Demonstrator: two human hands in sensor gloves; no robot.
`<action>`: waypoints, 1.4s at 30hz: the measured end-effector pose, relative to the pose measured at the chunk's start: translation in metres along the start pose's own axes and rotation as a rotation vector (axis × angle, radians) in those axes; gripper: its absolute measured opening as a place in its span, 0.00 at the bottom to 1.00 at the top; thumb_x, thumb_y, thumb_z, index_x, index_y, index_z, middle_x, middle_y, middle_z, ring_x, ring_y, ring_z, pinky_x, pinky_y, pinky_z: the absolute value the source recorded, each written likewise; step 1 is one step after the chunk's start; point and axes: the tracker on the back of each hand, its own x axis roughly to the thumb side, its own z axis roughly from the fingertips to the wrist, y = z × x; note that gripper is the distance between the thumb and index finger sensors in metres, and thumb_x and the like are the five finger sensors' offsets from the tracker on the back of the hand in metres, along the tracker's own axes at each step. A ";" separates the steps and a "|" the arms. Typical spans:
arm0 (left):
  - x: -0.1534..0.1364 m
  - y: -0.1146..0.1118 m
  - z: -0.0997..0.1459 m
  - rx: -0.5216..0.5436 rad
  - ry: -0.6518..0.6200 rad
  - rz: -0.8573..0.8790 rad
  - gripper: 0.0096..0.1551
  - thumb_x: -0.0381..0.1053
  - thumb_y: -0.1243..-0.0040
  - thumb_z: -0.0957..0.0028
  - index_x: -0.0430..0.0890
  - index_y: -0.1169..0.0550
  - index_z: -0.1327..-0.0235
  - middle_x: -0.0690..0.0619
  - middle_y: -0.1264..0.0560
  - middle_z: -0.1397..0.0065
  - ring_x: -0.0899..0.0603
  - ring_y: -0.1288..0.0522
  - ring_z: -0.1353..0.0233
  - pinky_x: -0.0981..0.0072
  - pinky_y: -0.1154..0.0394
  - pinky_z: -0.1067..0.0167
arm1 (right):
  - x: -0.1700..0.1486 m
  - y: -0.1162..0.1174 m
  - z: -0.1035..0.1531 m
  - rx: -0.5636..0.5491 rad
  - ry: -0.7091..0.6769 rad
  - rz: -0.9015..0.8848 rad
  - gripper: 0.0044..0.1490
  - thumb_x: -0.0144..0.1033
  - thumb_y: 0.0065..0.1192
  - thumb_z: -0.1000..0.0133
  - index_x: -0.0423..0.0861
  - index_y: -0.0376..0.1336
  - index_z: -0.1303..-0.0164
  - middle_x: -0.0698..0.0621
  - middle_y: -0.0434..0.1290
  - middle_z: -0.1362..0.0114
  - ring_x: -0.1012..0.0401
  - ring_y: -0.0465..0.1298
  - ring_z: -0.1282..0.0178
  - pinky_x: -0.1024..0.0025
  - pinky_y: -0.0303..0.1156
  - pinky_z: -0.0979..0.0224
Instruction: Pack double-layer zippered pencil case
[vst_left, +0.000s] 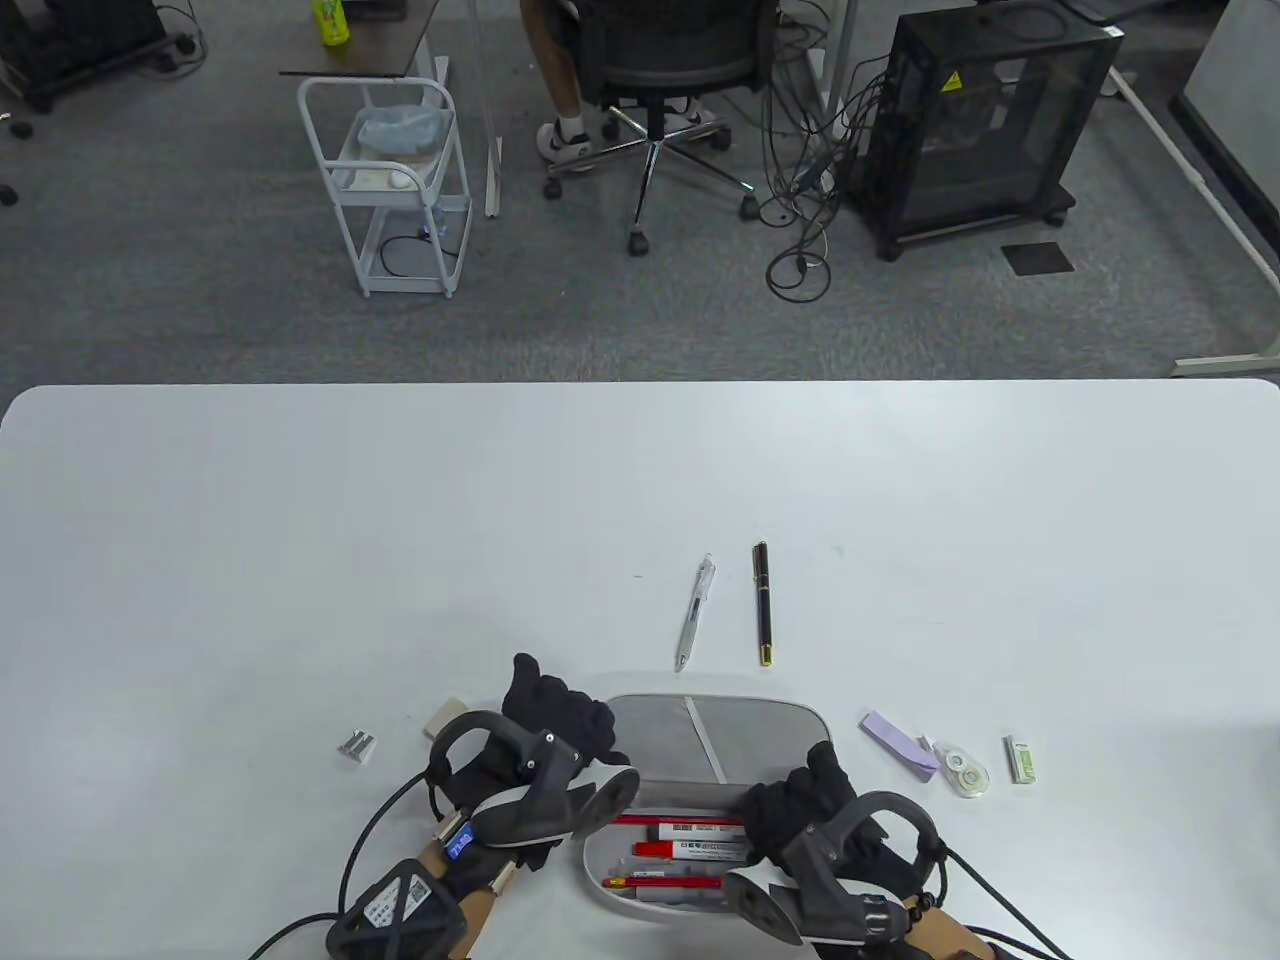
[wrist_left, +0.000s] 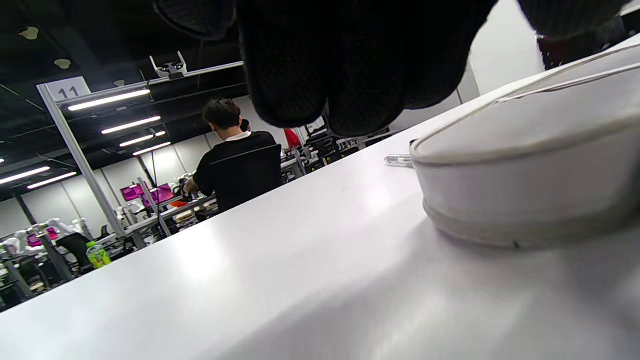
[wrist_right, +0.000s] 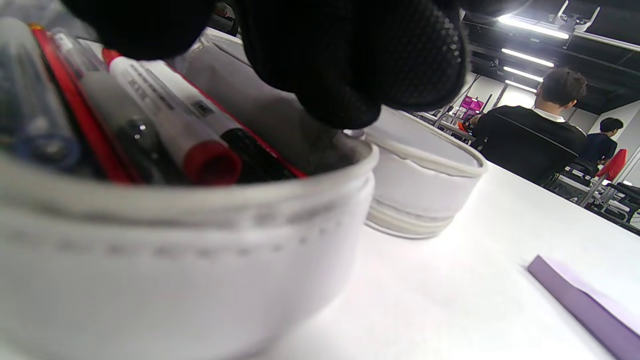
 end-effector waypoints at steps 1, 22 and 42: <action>0.001 0.002 -0.007 -0.013 0.005 -0.010 0.32 0.71 0.51 0.52 0.55 0.20 0.45 0.55 0.18 0.39 0.39 0.20 0.34 0.38 0.36 0.28 | -0.001 0.000 0.000 -0.002 0.002 -0.004 0.40 0.59 0.62 0.55 0.45 0.70 0.39 0.49 0.81 0.43 0.52 0.78 0.44 0.46 0.59 0.26; 0.033 -0.047 -0.173 -0.698 0.274 -0.152 0.44 0.78 0.65 0.55 0.51 0.28 0.37 0.55 0.21 0.36 0.40 0.23 0.31 0.39 0.39 0.25 | -0.024 -0.011 0.016 -0.038 0.065 -0.106 0.40 0.60 0.60 0.53 0.44 0.70 0.39 0.51 0.82 0.48 0.53 0.79 0.48 0.47 0.61 0.27; 0.002 0.039 -0.089 -0.041 0.026 0.052 0.28 0.66 0.47 0.53 0.50 0.20 0.50 0.56 0.15 0.52 0.42 0.17 0.43 0.41 0.34 0.30 | -0.058 -0.002 0.013 -0.004 0.174 -0.188 0.40 0.59 0.60 0.53 0.44 0.70 0.39 0.50 0.82 0.47 0.52 0.79 0.47 0.47 0.60 0.27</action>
